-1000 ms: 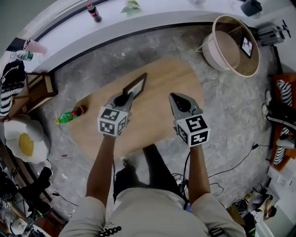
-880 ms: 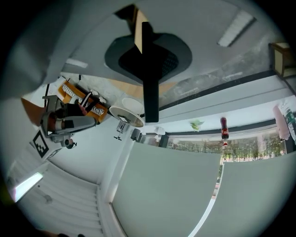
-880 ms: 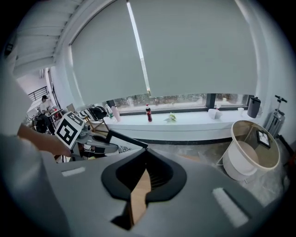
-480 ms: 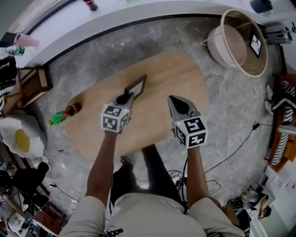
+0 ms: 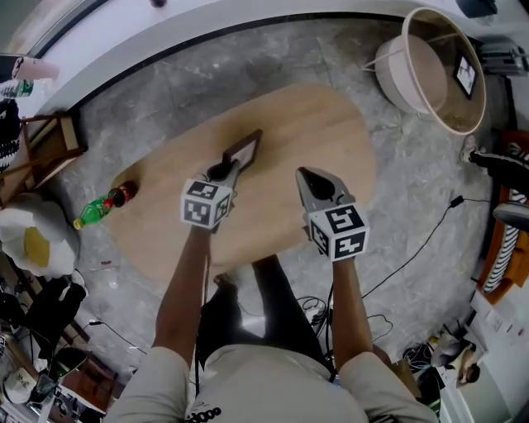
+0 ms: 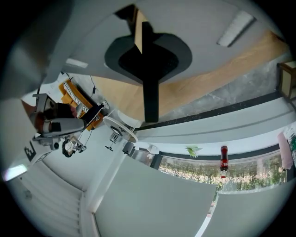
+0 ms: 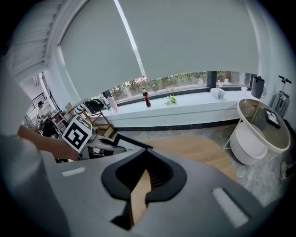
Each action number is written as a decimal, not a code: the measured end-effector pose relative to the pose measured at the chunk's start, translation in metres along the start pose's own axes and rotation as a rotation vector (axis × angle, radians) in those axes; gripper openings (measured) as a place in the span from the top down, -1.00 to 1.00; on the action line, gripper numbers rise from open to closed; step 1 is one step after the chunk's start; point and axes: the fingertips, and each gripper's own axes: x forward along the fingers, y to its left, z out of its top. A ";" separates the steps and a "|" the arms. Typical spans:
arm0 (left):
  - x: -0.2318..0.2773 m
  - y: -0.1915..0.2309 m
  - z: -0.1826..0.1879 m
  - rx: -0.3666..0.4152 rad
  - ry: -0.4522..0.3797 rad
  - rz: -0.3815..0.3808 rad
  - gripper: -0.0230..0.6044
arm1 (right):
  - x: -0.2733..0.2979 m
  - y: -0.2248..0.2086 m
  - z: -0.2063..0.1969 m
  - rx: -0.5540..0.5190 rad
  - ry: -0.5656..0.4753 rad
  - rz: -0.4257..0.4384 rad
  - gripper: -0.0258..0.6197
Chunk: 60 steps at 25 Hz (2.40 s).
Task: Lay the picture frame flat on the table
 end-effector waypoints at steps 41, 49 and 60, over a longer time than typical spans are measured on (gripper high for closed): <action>0.072 0.051 -0.035 -0.355 0.057 0.005 0.32 | 0.031 -0.027 -0.047 0.145 0.067 0.014 0.91; 0.076 0.064 -0.047 -0.357 0.033 0.075 0.13 | 0.032 -0.026 -0.050 0.154 0.072 0.014 0.91; 0.076 0.062 -0.047 -0.346 0.022 0.096 0.11 | 0.030 -0.025 -0.053 0.161 0.073 0.006 0.91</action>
